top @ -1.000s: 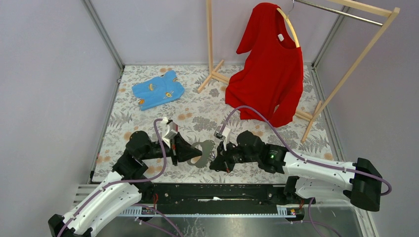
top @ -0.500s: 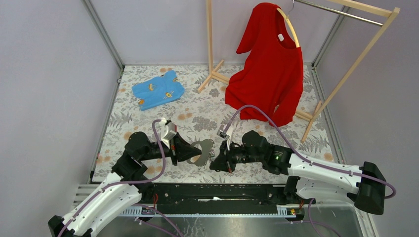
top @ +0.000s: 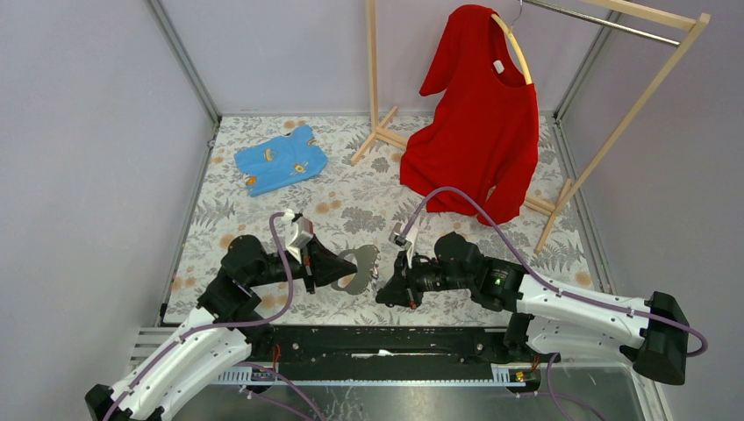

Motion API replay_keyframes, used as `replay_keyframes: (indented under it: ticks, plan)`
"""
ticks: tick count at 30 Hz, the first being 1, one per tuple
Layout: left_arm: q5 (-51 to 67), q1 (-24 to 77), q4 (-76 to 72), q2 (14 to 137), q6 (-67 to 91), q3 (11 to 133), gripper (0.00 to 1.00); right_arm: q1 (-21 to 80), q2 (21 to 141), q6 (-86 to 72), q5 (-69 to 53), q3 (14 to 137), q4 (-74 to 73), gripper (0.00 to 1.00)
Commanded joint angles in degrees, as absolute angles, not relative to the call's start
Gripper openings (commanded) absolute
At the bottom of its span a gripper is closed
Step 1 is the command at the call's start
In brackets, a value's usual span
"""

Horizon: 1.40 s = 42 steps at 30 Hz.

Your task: Remove the keys from the keyring

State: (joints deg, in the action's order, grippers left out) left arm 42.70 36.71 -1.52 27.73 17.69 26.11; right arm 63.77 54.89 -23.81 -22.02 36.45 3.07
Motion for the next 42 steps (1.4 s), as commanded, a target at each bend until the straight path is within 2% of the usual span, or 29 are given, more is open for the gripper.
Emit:
replay_keyframes:
  ticks: [1,12,19,25,31,35,42]
  plan:
    - [41.2,36.7,-4.4,26.7,16.6,26.3,0.00,63.5,53.9,-23.9,-22.4,36.5,2.7,0.00]
    - [37.0,36.6,-3.6,26.5,20.4,25.2,0.00,63.5,53.1,-22.7,-21.1,37.3,0.6,0.00]
    - [30.7,36.6,-11.6,32.3,39.5,19.6,0.00,63.5,54.9,-18.8,-16.5,40.0,-7.8,0.00]
    - [24.9,36.7,-24.8,35.8,57.2,7.2,0.00,64.1,58.5,-14.7,-6.7,43.9,-15.9,0.00]
    - [23.9,37.0,-32.5,37.7,57.3,2.7,0.32,66.2,62.5,-10.4,-4.3,45.2,-15.9,0.00]
    - [20.4,38.5,-28.2,35.9,51.7,3.2,0.45,67.1,62.7,-7.9,-2.3,44.7,-14.4,0.00]
    - [7.4,44.9,-16.2,25.1,40.3,5.9,0.50,69.5,63.0,-2.0,2.5,44.5,-14.0,0.00]
